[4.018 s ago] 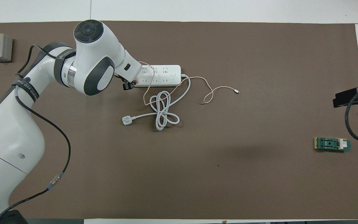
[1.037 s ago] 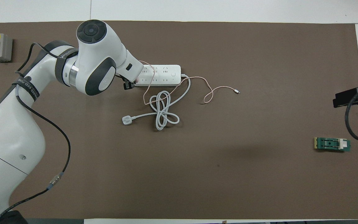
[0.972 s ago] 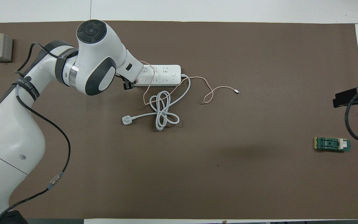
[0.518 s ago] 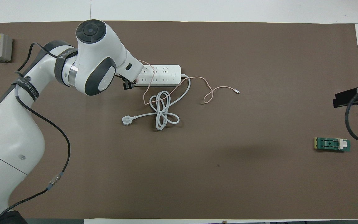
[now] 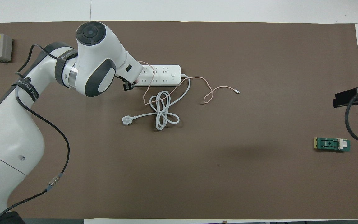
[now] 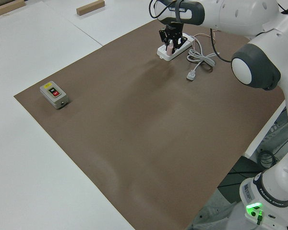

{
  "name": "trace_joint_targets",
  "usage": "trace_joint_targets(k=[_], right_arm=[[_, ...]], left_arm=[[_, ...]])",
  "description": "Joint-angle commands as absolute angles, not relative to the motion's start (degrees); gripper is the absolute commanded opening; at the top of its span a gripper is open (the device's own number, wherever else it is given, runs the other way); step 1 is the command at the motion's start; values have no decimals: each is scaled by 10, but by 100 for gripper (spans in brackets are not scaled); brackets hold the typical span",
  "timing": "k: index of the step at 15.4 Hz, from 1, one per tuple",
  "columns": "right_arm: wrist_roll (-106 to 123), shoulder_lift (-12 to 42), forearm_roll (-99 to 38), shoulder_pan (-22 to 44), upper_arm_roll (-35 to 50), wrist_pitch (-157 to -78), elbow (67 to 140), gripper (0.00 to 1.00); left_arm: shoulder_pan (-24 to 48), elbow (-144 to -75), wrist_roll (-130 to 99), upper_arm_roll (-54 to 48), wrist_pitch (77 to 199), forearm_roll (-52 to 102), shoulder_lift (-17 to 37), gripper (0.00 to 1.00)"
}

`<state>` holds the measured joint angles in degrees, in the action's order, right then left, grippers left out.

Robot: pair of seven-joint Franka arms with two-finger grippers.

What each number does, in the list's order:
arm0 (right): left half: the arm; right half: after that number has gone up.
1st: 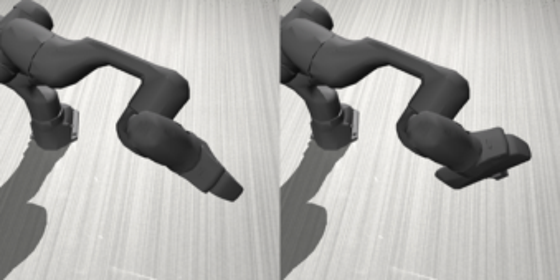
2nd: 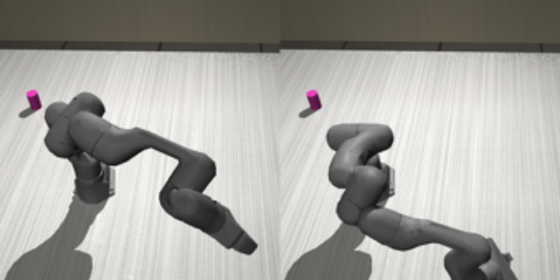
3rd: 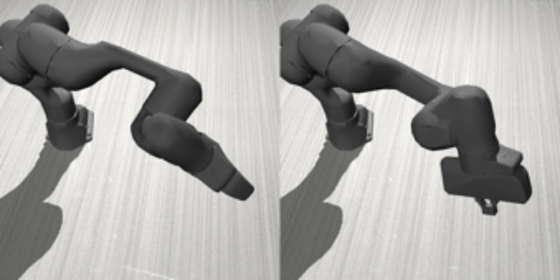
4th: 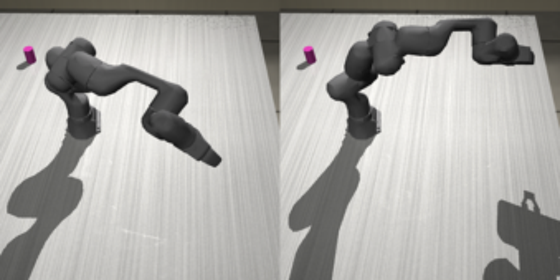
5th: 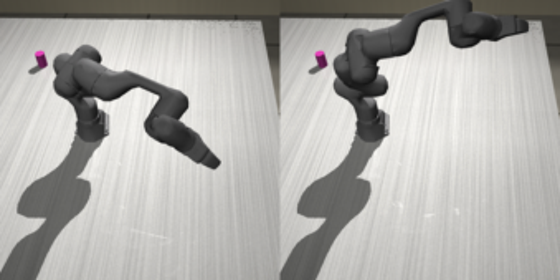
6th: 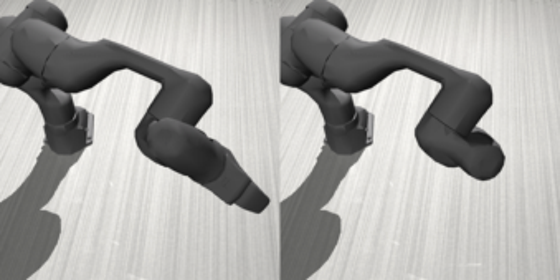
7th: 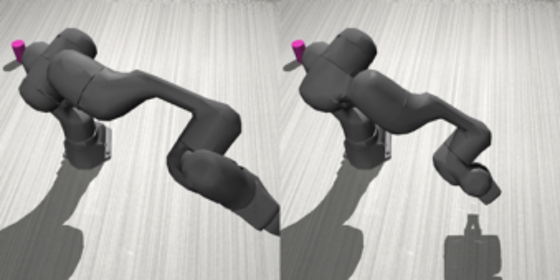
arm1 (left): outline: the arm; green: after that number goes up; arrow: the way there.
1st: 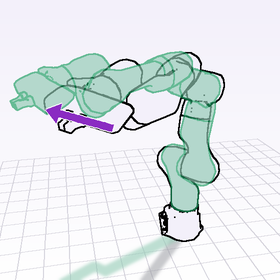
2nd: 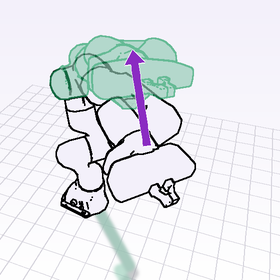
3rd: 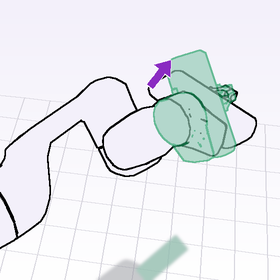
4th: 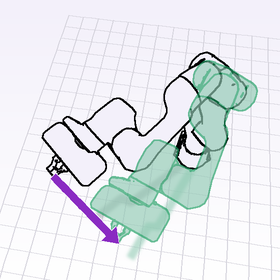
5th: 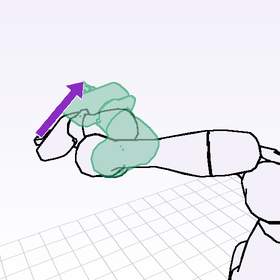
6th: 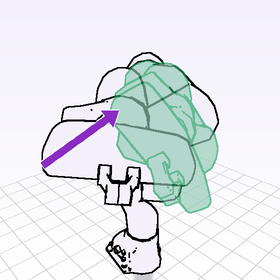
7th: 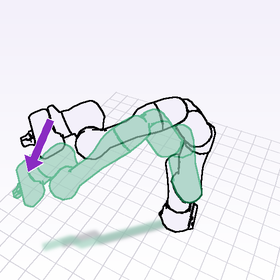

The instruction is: Plug charger into power strip

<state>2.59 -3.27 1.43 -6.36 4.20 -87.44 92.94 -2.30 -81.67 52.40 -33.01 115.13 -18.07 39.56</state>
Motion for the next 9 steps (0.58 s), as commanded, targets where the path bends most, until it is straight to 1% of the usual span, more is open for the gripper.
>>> trace_joint_targets(k=[1,9], right_arm=[[18,-44,5,-69,47,-870,940,100],[18,-44,5,-69,47,-870,940,100]], left_arm=[[-40,-840,514,-317,1152,-221,412,0],[-40,-838,516,-317,1160,-220,420,0]])
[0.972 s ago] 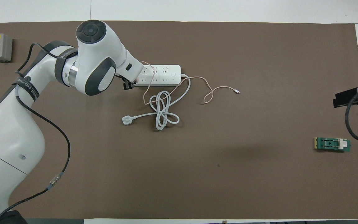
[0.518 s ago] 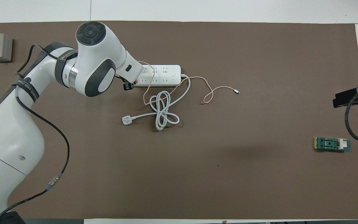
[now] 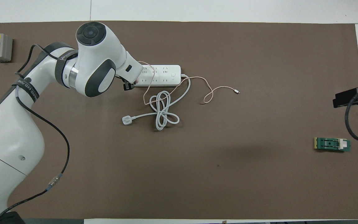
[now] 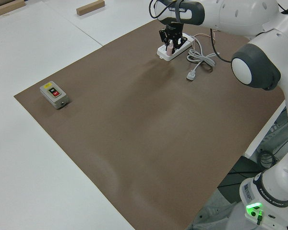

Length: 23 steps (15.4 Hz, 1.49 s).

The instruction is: Plug charger into power strip

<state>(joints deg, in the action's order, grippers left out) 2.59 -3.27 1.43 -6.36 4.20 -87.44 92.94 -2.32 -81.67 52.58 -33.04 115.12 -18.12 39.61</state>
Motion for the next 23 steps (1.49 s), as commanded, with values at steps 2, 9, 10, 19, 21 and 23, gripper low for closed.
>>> trace_joint_targets(k=[2,9,10,19,21,23], right_arm=[[18,-44,5,-69,47,-870,940,100],[18,-44,6,-69,47,-870,940,100],[18,-44,6,-69,47,-870,940,100],[18,-44,5,-69,47,-870,940,100],[18,-44,6,-69,47,-870,940,100],[18,-44,5,-69,47,-870,940,100]], left_arm=[[-40,-838,516,-317,1159,-220,420,0],[-40,-829,518,-317,1155,-220,419,0],[-40,-829,519,-317,1156,-220,419,0],[-39,-833,575,-318,1164,-263,417,0],[-40,-832,590,-318,1165,-266,418,0],[-40,-833,600,-319,1170,-266,418,0]])
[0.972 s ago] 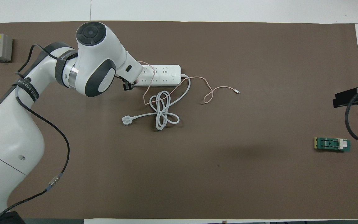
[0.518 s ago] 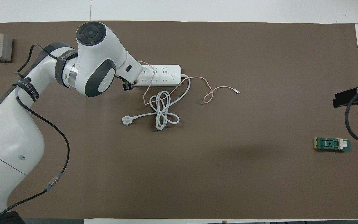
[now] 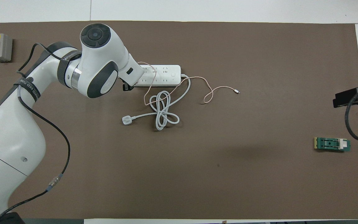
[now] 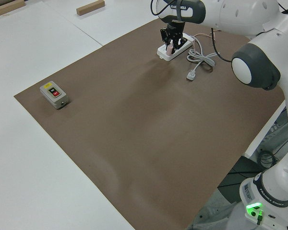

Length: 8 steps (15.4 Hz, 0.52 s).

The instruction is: Plug charger into power strip

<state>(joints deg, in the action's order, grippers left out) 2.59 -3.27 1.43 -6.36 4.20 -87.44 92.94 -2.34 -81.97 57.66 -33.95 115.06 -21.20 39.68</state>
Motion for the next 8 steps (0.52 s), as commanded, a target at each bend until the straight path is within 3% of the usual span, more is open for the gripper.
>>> trace_joint_targets(k=[1,8], right_arm=[[18,-44,6,-69,47,-870,940,100],[18,-44,6,-69,47,-870,940,100]], left_arm=[[-40,-833,606,-319,1170,-266,418,0],[-40,-835,650,-319,1194,-265,419,0]])
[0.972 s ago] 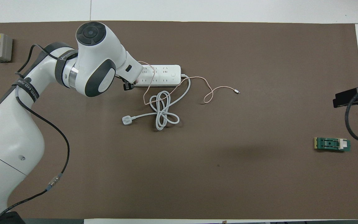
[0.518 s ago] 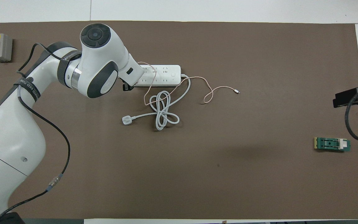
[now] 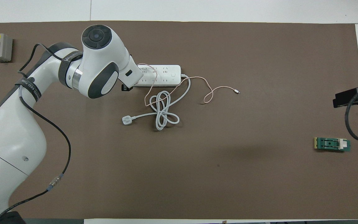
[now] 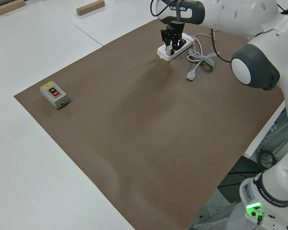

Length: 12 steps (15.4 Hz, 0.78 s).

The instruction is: Plug charger into power strip

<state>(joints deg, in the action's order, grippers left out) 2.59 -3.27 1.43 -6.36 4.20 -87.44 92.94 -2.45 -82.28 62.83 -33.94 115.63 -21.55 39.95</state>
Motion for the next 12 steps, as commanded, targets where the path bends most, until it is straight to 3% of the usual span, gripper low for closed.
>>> trace_joint_targets(k=[1,7,8,9,10,12], right_arm=[[18,-44,5,-69,47,-870,940,100],[18,-44,5,-69,47,-870,940,100],[18,-44,6,-69,47,-870,940,100],[18,-44,6,-69,47,-870,940,100],[18,-44,6,-69,47,-870,940,100],[18,-44,5,-69,47,-870,940,100]], left_arm=[[-40,-836,649,-319,1194,-264,419,0],[-40,-832,643,-319,1191,-263,418,0],[-41,-831,643,-319,1194,-262,419,34],[-42,-830,643,-320,1193,-261,418,56],[-46,-830,643,-321,1190,-260,416,100],[-54,-830,642,-327,1179,-254,405,100]])
